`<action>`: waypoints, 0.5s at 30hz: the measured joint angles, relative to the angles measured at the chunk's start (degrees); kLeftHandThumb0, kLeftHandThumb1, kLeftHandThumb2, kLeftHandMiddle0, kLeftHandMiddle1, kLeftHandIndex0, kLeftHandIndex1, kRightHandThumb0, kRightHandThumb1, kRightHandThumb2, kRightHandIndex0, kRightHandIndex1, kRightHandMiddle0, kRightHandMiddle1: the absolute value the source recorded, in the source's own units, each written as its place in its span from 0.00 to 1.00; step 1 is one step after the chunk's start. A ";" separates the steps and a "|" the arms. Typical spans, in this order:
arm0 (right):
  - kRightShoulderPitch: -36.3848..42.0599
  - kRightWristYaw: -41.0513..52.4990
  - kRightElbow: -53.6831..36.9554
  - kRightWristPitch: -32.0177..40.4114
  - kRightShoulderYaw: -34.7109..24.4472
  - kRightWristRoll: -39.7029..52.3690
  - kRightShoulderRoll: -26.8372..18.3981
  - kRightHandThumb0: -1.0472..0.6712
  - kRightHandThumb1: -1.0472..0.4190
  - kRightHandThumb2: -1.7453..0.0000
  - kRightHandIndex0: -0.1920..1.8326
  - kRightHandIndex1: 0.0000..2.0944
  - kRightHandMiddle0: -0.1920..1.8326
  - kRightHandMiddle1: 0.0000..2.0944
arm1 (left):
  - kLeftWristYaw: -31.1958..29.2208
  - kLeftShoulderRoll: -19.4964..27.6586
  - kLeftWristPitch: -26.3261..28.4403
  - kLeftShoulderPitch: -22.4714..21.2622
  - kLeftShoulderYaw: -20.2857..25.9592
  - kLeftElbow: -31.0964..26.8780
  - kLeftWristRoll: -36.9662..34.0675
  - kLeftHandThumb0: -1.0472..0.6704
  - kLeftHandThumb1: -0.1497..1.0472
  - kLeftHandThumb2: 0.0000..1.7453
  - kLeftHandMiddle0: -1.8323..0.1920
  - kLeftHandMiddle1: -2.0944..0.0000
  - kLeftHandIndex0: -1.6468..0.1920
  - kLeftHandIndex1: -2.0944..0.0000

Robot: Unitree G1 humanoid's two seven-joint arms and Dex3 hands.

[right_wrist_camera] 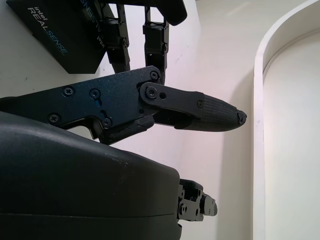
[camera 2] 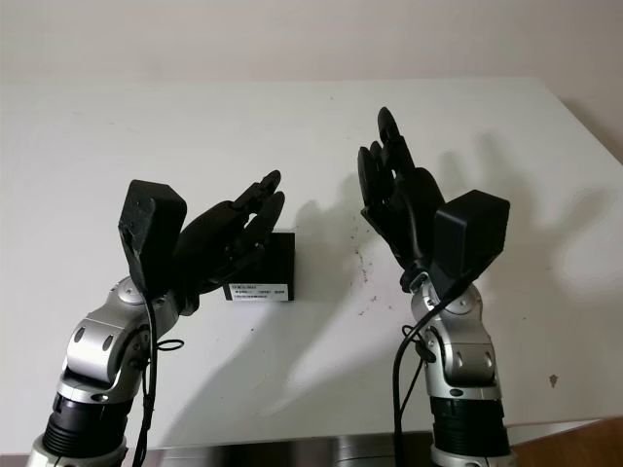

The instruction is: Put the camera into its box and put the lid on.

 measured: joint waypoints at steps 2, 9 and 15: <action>0.00 -0.11 0.00 0.01 0.02 -0.12 -0.03 0.23 0.00 0.68 0.05 0.03 0.07 0.03 | 0.22 0.06 -1.54 1.09 -0.63 -0.06 0.42 0.18 1.00 0.36 1.00 1.00 1.00 1.00; 0.00 0.02 -0.01 0.40 0.02 -0.10 -0.13 0.23 0.00 0.67 0.05 0.02 0.07 0.02 | 0.79 0.09 -4.38 3.85 -1.31 -0.45 1.04 0.16 1.00 0.36 1.00 1.00 1.00 1.00; 0.00 0.25 0.00 0.94 -0.07 0.14 -0.17 0.23 0.00 0.68 0.05 0.02 0.07 0.02 | 1.61 0.22 -7.45 4.73 0.18 -1.01 1.02 0.18 1.00 0.35 1.00 1.00 1.00 1.00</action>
